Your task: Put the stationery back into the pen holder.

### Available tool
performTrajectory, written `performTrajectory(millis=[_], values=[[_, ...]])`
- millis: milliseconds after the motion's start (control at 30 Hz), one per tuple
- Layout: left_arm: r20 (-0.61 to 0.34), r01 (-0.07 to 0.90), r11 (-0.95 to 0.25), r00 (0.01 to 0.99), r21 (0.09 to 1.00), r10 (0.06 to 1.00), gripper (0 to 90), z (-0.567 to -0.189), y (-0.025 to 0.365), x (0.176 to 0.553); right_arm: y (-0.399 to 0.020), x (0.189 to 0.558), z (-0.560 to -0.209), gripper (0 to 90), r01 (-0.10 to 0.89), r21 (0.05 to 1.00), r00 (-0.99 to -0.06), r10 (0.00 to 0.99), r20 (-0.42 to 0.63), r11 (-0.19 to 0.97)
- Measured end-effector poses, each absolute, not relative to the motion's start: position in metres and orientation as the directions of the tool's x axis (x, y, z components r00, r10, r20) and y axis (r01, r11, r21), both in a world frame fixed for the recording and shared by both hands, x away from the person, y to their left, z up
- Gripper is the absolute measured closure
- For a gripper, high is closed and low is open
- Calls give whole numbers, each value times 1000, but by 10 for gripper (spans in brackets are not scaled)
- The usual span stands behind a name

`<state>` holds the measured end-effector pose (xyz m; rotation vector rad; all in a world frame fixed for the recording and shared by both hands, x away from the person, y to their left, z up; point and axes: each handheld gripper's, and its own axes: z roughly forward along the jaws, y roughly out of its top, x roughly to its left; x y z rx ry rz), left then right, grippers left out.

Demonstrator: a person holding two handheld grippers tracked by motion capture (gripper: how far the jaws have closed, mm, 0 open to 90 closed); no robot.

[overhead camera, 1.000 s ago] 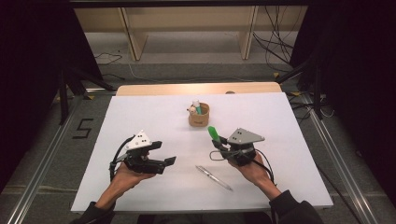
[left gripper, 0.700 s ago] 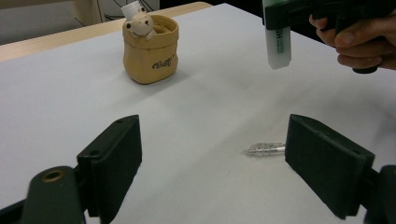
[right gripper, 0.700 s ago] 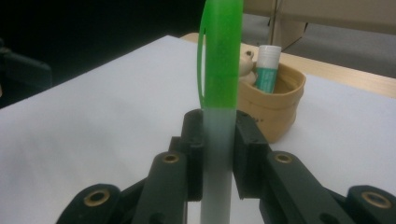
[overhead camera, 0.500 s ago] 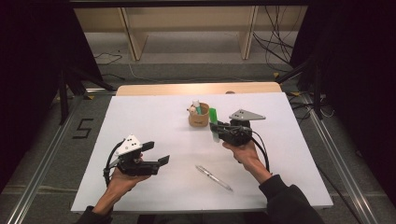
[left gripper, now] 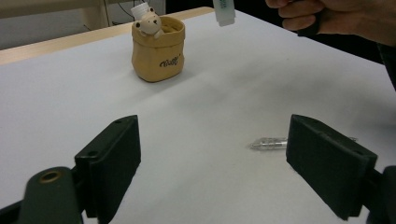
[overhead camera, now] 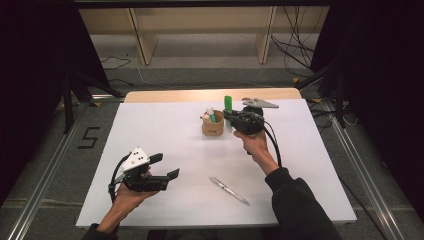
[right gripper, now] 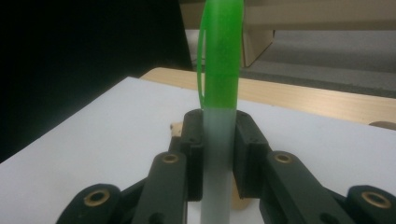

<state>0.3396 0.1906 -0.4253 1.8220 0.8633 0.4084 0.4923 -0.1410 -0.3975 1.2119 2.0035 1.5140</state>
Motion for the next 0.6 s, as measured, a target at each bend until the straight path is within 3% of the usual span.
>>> performTrajectory(millis=[600], values=[[-108, 361, -201, 678, 911, 727, 175, -426, 194, 336, -116, 543, -399, 770, 445, 895, -490, 842, 227, 18]])
